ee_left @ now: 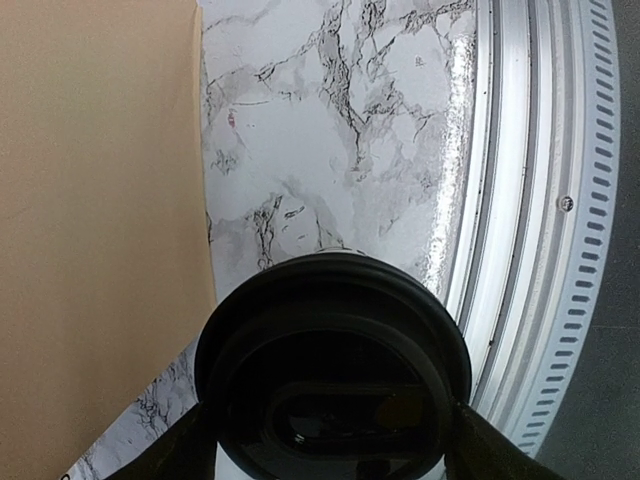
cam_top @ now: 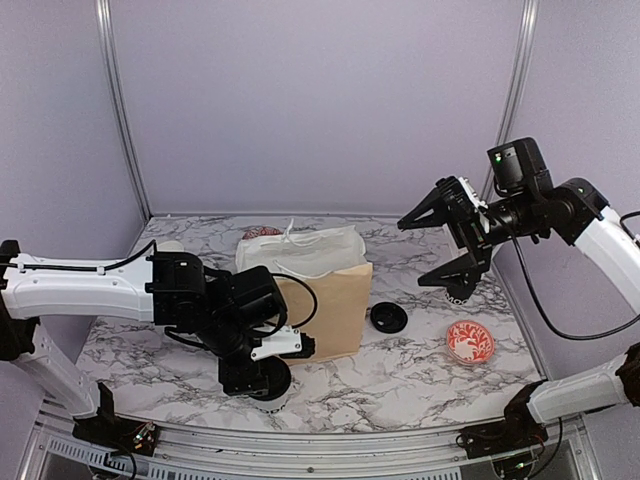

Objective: Pack the takeout coffee

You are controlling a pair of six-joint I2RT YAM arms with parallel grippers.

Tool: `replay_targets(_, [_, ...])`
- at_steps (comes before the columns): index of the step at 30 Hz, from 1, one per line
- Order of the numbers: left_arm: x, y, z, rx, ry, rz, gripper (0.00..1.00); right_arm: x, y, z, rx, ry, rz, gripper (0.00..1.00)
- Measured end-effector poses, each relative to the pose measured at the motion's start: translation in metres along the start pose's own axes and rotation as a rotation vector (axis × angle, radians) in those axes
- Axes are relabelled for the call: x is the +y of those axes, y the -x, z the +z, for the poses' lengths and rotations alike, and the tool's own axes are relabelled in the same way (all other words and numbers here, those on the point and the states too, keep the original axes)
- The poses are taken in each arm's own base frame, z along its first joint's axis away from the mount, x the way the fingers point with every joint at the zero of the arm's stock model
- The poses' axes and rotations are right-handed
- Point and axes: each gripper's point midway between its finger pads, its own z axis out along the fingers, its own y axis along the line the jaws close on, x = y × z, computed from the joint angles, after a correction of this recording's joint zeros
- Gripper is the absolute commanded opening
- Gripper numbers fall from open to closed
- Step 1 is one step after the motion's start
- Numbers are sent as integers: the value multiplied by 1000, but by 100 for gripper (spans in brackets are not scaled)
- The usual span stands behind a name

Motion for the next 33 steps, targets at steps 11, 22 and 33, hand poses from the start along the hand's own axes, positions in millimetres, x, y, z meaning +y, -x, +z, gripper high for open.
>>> replay_targets(11, [-1, 3, 1, -9, -10, 6, 69, -1, -1, 1, 1, 0, 1, 95])
replay_targets(22, [-8, 19, -49, -140, -41, -45, 66, -62, -11, 19, 59, -115, 93, 82])
replay_targets(33, [-2, -10, -166, -418, 54, -204, 66, -145, -16, 83, 117, -91, 146, 85])
